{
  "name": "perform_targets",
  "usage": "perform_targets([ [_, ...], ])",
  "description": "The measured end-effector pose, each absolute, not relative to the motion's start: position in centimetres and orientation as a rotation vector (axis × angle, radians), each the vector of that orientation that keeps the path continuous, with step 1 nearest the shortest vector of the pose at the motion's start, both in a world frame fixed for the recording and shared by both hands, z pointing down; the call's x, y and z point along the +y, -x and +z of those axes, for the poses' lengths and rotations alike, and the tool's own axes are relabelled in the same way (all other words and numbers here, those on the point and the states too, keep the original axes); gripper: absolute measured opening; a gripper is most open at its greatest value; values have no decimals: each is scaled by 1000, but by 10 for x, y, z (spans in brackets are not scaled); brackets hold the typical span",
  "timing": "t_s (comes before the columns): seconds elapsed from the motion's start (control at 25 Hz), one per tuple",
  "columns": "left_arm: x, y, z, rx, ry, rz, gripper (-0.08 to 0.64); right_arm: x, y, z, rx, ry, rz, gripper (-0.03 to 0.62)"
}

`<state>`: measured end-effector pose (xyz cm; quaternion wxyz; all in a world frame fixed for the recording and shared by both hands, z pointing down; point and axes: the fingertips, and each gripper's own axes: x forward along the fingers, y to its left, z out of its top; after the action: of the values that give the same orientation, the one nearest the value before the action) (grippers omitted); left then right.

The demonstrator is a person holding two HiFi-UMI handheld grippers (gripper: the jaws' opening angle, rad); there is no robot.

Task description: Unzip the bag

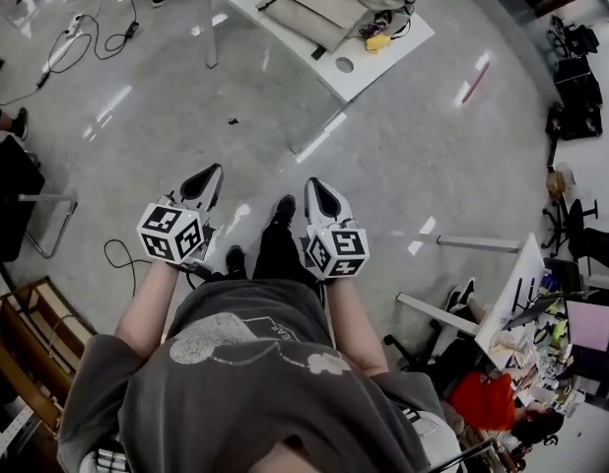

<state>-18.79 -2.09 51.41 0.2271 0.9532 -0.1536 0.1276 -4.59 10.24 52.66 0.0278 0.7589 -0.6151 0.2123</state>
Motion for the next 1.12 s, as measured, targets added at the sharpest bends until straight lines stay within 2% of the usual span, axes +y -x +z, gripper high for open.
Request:
perform_targets([
  [1.12,132,189,466,-438,-2661,316,6,229,68,493,-2017,-2127,510,-2],
])
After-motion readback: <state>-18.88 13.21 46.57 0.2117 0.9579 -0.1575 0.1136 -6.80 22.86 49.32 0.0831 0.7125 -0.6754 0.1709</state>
